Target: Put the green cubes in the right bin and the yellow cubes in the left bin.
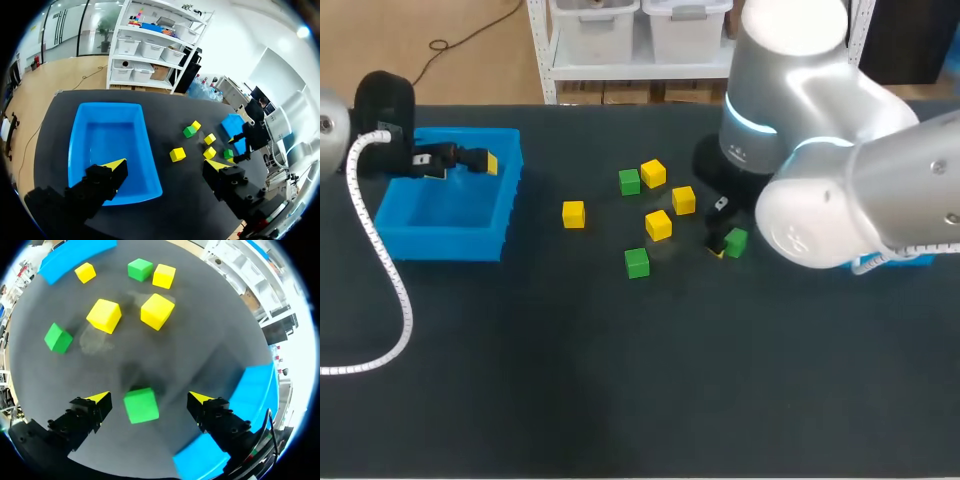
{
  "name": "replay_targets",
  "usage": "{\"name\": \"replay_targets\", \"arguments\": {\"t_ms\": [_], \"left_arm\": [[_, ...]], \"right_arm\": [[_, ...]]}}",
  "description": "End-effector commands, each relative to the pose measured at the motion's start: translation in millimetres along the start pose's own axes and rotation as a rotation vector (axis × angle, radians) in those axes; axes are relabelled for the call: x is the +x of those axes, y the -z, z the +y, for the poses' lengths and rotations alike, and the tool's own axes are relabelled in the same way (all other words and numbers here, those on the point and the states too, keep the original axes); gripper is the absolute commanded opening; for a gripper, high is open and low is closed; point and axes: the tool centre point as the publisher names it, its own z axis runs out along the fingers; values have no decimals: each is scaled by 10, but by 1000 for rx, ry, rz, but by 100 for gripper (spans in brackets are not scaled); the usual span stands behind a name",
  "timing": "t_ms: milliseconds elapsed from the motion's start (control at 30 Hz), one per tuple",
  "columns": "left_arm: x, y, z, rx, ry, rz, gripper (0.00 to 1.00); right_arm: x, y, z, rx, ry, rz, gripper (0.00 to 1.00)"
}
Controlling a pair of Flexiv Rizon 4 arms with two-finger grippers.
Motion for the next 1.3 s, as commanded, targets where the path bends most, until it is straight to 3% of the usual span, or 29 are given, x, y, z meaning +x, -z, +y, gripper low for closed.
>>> {"name": "replay_targets", "arguments": {"t_ms": [33,67,300,433,533,767,900,1033,1300], "left_arm": [[-11,-7,-9,-7,1,4,100],[-11,-7,-9,-7,1,4,100],[-11,-7,-9,-7,1,4,100],[-11,-7,-9,-7,1,4,100],[-11,-7,-9,-7,1,4,100],[-11,-7,-9,-7,1,4,100],[-11,-7,-9,-7,1,4,100],[-11,-7,-9,-7,1,4,100],[-11,-7,-9,-7,1,4,100]], "right_arm": [[-62,-76,-64,10,-6,21,97],[-51,-85,-86,13,-11,26,51],[43,-119,-160,27,-56,43,0],[74,-80,-170,43,-74,39,0],[26,104,-183,69,-83,5,0],[-197,1074,-498,173,-199,-239,0],[-103,1499,-804,245,-334,-338,0],[132,1552,-1075,272,-457,-340,0],[670,1219,-1266,252,-647,-239,0]]}}
